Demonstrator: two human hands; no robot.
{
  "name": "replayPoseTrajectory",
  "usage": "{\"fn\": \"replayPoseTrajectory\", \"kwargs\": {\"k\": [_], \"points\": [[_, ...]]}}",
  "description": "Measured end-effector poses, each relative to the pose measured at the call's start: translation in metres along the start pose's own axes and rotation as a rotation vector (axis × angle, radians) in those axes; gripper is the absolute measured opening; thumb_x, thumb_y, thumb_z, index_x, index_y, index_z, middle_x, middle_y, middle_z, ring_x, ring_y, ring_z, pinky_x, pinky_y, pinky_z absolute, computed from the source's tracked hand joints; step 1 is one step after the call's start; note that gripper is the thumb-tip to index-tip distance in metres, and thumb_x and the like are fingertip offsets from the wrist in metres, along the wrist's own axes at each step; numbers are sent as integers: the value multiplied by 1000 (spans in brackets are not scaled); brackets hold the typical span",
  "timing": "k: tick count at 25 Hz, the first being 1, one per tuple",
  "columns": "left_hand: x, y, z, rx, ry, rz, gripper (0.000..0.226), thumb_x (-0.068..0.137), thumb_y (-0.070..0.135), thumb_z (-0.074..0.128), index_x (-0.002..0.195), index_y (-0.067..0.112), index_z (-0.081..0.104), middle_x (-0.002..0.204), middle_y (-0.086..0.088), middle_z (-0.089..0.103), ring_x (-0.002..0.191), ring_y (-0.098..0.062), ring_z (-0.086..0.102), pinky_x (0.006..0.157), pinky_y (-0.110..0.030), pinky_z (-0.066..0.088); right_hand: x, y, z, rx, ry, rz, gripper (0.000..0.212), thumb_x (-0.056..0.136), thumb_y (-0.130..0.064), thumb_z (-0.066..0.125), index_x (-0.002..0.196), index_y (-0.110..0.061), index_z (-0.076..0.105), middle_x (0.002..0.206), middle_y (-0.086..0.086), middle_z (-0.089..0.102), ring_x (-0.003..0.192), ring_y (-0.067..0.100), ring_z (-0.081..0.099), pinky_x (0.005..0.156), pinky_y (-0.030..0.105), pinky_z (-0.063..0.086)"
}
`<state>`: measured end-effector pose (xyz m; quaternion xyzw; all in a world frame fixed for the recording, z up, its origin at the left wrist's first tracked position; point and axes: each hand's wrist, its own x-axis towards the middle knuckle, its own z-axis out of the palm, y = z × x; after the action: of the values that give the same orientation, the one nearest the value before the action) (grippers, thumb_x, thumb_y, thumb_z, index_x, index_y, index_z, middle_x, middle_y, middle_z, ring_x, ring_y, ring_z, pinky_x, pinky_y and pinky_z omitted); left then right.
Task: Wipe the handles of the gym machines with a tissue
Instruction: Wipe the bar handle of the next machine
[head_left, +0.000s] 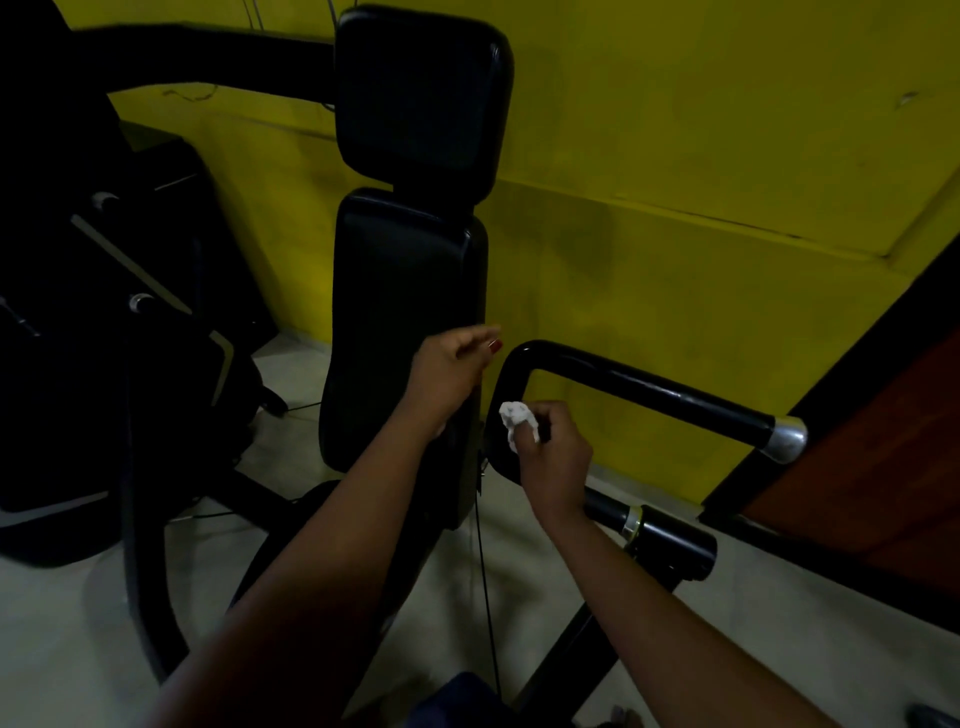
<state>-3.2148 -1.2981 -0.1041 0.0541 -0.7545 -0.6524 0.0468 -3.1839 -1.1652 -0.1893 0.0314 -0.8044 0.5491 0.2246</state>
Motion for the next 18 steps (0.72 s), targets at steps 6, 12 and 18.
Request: {"fn": "replayPoseTrajectory", "kwargs": {"k": [6,12,18], "points": [[19,39,12,696,-210,203,42,77,13,79,118,14,69,113,-6,70,97,-7,60,80,-8,38,35,-7,3,157,24,352,16,93,-17,61,101,-6,70,86,1,68,78,14,61,66,25,43],[23,43,18,729,-161,111,41,73,11,81,113,13,72,110,-8,71,102,-15,64,77,-9,40,60,8,-3,66,-529,624,24,88,5,55,77,-11,68,81,9,67,75,20,61,71,36,53],[19,36,22,674,-96,60,38,75,6,79,112,9,71,111,-12,70,101,-21,65,85,-22,50,87,-20,-9,260,-735,630,31,98,6,41,83,-10,62,77,-1,59,68,8,53,62,16,47]]}}
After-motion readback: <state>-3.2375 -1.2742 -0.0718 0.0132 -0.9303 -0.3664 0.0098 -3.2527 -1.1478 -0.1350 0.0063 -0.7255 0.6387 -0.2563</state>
